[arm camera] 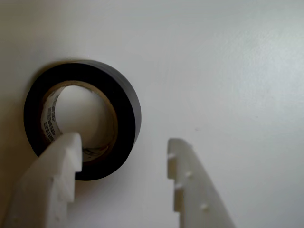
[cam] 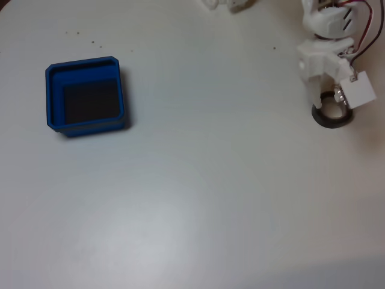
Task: Pick the black tape roll and drop it in the blue box
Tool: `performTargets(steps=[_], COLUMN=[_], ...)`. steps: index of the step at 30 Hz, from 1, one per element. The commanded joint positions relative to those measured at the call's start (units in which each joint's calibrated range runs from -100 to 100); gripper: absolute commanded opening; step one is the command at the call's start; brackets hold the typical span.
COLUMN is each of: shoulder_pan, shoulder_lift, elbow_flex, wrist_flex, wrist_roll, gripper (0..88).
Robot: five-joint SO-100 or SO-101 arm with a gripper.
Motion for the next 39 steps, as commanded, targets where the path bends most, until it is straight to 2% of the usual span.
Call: performTargets(steps=[1, 39], shoulder_pan=[0.7, 2.2], shoulder_lift=[-0.4, 4.8], elbow_flex=[-4.4, -4.4], wrist_flex=[-0.5, -3.1], wrist_roll=[-0.4, -0.5], gripper=[16.8, 16.8])
